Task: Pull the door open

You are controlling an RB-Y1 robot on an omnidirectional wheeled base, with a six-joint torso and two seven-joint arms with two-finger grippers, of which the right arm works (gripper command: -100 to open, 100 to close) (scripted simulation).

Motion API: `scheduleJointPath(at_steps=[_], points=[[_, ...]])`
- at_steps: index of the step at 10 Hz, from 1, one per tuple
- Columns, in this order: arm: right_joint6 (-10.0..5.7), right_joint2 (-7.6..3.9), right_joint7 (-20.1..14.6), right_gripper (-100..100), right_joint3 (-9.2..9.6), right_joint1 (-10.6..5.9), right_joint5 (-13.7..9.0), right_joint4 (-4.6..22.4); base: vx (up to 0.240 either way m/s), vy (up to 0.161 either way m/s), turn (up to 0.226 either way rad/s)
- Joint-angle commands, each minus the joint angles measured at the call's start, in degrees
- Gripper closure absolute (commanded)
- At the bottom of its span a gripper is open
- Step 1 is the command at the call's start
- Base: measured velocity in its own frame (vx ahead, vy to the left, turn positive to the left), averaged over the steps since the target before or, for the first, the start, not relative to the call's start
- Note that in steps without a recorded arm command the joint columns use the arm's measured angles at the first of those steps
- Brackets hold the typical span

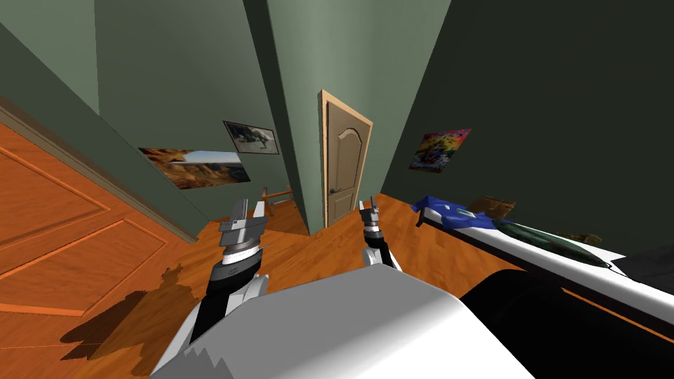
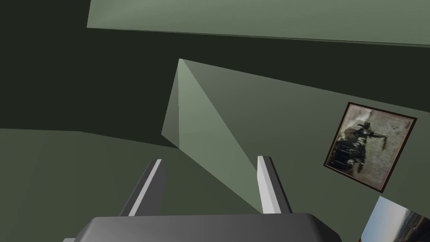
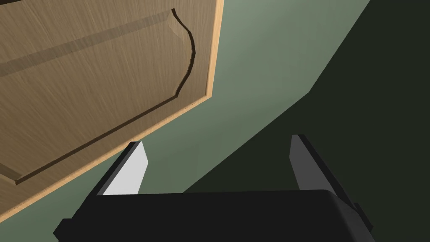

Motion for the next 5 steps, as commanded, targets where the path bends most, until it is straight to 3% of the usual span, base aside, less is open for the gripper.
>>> scheduleJointPath(at_steps=[1,5], points=[[-0.43,-0.88,0.09,-100,0.11,-0.83,-0.63,2.63,0.084,-0.049,0.115],[-0.79,-2.85,0.61,-100,0.66,-2.75,-2.14,8.41,0.096,-0.05,0.121]])
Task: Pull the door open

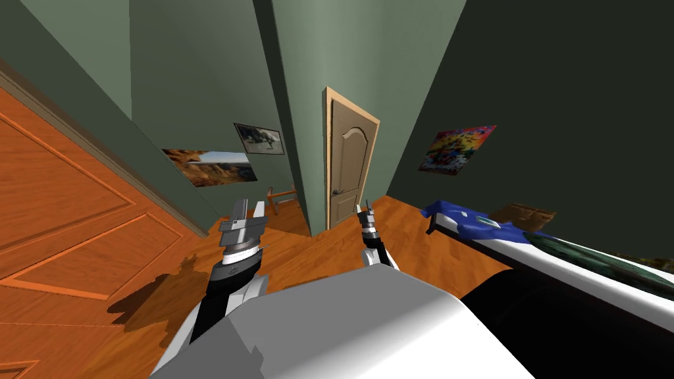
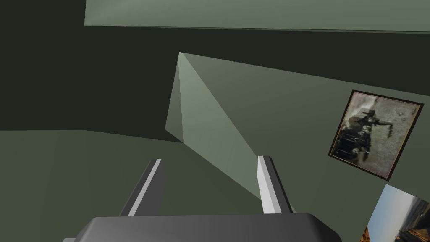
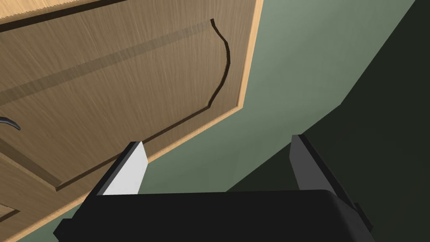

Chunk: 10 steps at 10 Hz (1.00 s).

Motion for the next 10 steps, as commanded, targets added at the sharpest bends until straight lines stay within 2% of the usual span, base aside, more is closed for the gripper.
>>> scheduleJointPath(at_steps=[1,2,10], points=[[-0.1,-0.84,0.22,-100,0.12,-1.15,-0.67,2.77,0.086,-0.05,0.122],[-0.1,-0.84,0.22,-100,0.12,-1.15,-0.67,2.77,0.054,-0.031,0.057],[-0.87,-4.92,1.36,-100,1.33,-5.37,-3.99,15.47,0.077,-0.057,0.133]])
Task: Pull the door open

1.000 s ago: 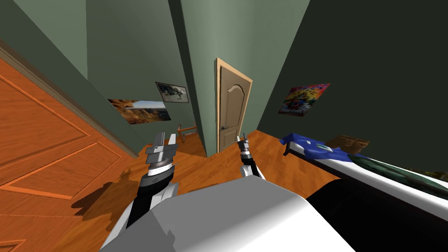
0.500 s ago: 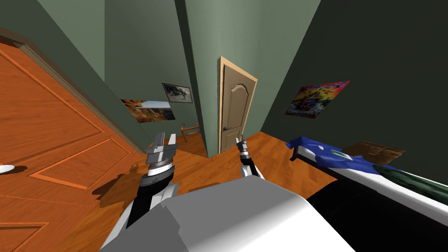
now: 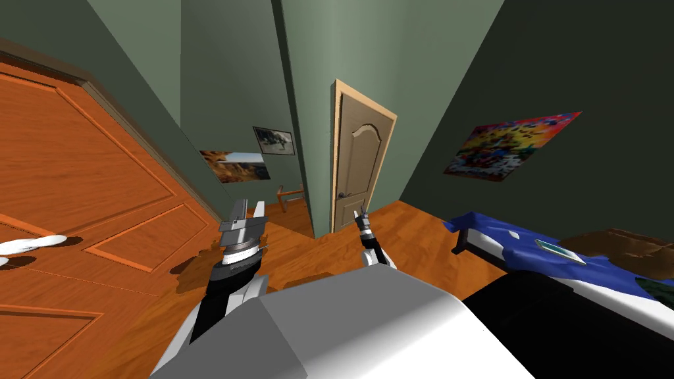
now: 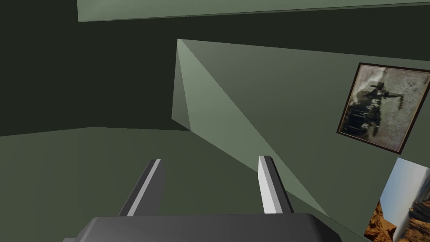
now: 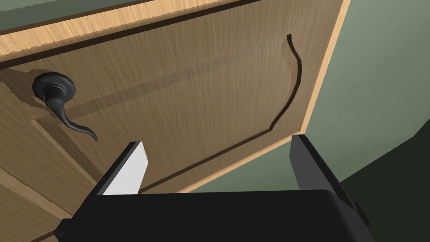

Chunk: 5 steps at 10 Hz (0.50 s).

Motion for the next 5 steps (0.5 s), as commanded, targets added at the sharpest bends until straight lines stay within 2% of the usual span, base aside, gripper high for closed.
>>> scheduleJointPath(at_steps=[1,5], points=[[0.04,-0.82,0.27,-100,0.24,-0.84,-0.71,2.47,0.089,-0.065,0.148],[-0.36,-2.83,0.86,-100,0.86,-3.0,-2.4,8.97,0.081,-0.073,0.143]])
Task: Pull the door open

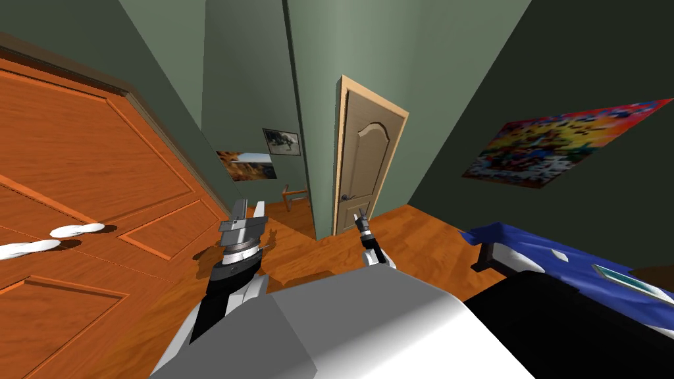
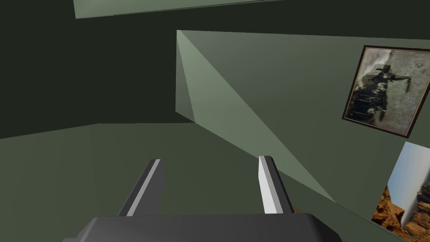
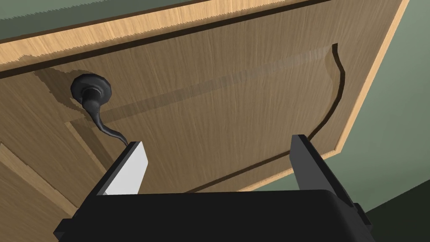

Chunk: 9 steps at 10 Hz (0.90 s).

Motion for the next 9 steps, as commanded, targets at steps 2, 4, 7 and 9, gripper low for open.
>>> scheduleJointPath(at_steps=[2,4,7,9], points=[[-0.19,-0.77,0.3,-100,0.3,-0.76,-0.67,2.57,0.066,-0.065,0.083],[-0.38,-1.73,0.58,-100,0.61,-1.82,-1.49,5.55,0.045,-0.037,0.114],[-0.57,-2.68,0.87,-100,0.91,-2.87,-2.32,8.9,0.04,-0.048,0.092],[-0.76,-3.59,1.14,-100,1.2,-3.88,-3.11,11.95,0.08,-0.082,0.143]])
